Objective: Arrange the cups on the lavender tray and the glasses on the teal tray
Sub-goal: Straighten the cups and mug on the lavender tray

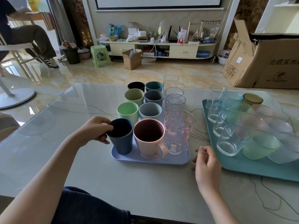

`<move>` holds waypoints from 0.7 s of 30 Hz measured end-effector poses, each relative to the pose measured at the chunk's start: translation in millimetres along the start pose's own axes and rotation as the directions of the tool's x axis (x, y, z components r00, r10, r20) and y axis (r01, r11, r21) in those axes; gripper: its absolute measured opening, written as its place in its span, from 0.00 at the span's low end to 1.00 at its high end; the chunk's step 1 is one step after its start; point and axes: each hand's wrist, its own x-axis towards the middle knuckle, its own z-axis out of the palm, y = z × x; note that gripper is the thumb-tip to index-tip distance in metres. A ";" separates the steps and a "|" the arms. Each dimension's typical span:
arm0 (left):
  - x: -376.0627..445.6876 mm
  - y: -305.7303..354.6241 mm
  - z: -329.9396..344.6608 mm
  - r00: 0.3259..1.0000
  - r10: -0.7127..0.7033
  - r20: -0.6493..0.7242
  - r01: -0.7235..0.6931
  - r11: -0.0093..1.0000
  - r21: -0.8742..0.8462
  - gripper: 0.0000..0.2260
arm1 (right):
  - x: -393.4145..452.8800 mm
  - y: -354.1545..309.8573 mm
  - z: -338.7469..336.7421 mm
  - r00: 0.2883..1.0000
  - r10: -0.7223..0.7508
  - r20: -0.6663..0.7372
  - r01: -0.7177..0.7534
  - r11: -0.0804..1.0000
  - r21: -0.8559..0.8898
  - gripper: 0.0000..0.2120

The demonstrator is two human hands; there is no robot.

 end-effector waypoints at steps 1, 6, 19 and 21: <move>-0.4 0.2 -0.3 1.000 -0.001 0.005 0.001 1.000 -0.006 0.05 | 1.1 2.2 1.0 1.000 0.001 0.007 -0.001 1.000 -0.011 0.11; 2.1 -1.1 -8.4 0.997 -0.080 -0.011 0.074 0.961 -0.268 0.12 | 12.7 6.3 4.0 0.993 0.037 0.110 -0.023 0.991 -0.129 0.05; 34.1 -62.0 5.8 0.979 -0.169 0.115 0.181 0.978 -0.105 0.05 | 23.2 -13.9 1.4 0.904 0.068 0.421 0.227 0.760 -0.609 0.14; 33.9 -61.7 10.5 0.981 -0.178 0.079 0.188 0.971 -0.145 0.05 | 26.0 -16.2 2.2 0.897 0.089 0.433 0.233 0.736 -0.635 0.14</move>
